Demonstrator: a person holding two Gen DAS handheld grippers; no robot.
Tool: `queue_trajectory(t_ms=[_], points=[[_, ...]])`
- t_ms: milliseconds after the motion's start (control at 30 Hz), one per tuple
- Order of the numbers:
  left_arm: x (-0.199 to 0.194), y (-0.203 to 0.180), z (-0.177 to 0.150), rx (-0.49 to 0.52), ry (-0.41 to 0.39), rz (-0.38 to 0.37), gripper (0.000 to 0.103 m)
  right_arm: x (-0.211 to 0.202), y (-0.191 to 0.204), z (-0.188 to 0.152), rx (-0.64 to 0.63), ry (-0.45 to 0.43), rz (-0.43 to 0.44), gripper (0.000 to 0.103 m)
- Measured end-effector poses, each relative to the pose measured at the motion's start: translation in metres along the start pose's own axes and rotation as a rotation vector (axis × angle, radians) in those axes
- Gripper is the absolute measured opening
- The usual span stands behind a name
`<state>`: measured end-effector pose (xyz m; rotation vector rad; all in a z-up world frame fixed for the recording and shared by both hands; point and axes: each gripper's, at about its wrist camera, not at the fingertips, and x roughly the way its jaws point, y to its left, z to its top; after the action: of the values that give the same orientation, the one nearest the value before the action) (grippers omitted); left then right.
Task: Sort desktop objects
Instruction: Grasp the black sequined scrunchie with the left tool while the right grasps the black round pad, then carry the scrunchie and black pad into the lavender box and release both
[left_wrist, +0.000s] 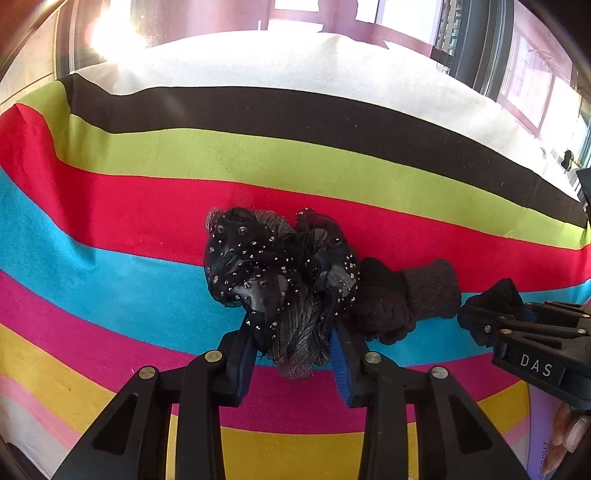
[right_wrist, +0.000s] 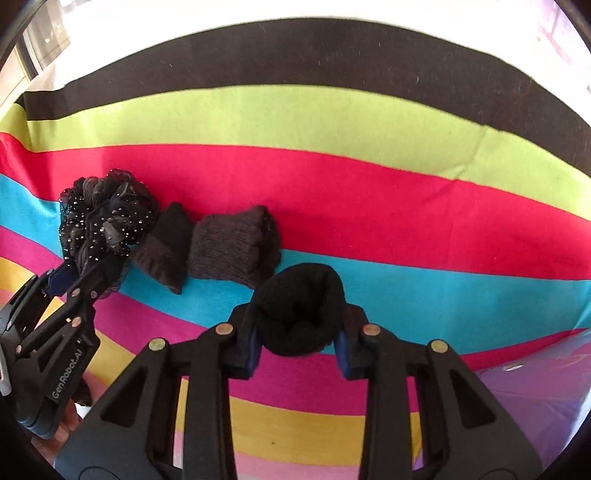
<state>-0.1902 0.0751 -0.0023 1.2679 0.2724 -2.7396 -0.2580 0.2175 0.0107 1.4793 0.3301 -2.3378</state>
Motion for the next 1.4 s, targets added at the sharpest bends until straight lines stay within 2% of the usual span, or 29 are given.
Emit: queue_trajectory(t_ms=[267, 400, 467, 633, 833, 933, 967, 1067, 1233, 1333, 1367, 1400], points=[[-0.042, -0.002, 0.005, -0.045, -0.101, -0.059, 0.035, -0.061, -0.016, -0.005, 0.026, -0.080, 0.082, 0.034], [-0.061, -0.019, 0.005, -0.027, -0.150, -0.164, 0.035, -0.108, -0.037, -0.016, 0.039, -0.155, 0.138, 0.034], [-0.072, -0.033, 0.004, 0.001, -0.178, -0.225, 0.035, -0.133, -0.034, -0.017, 0.049, -0.199, 0.149, 0.034], [-0.101, -0.086, -0.008, 0.107, -0.222, -0.398, 0.035, -0.181, -0.065, -0.057, 0.089, -0.283, 0.152, 0.034], [-0.133, -0.139, -0.029, 0.308, -0.258, -0.577, 0.035, -0.195, -0.116, -0.116, 0.163, -0.334, 0.103, 0.034], [-0.135, -0.165, -0.028, 0.397, -0.263, -0.654, 0.035, -0.203, -0.141, -0.148, 0.211, -0.357, 0.058, 0.034], [-0.135, -0.153, -0.017, 0.422, -0.254, -0.676, 0.035, -0.203, -0.149, -0.155, 0.229, -0.361, 0.045, 0.034], [-0.141, -0.173, -0.046, 0.498, -0.233, -0.707, 0.036, -0.201, -0.168, -0.174, 0.275, -0.368, 0.006, 0.034], [-0.142, -0.189, -0.073, 0.586, -0.213, -0.752, 0.037, -0.202, -0.184, -0.194, 0.320, -0.397, -0.043, 0.037], [-0.142, -0.195, -0.082, 0.612, -0.205, -0.773, 0.047, -0.201, -0.193, -0.201, 0.361, -0.406, -0.010, 0.037], [-0.136, -0.199, -0.080, 0.610, -0.203, -0.780, 0.054, -0.203, -0.194, -0.203, 0.368, -0.420, -0.012, 0.040], [-0.136, -0.199, -0.081, 0.610, -0.201, -0.780, 0.059, -0.204, -0.195, -0.203, 0.375, -0.422, -0.011, 0.047]])
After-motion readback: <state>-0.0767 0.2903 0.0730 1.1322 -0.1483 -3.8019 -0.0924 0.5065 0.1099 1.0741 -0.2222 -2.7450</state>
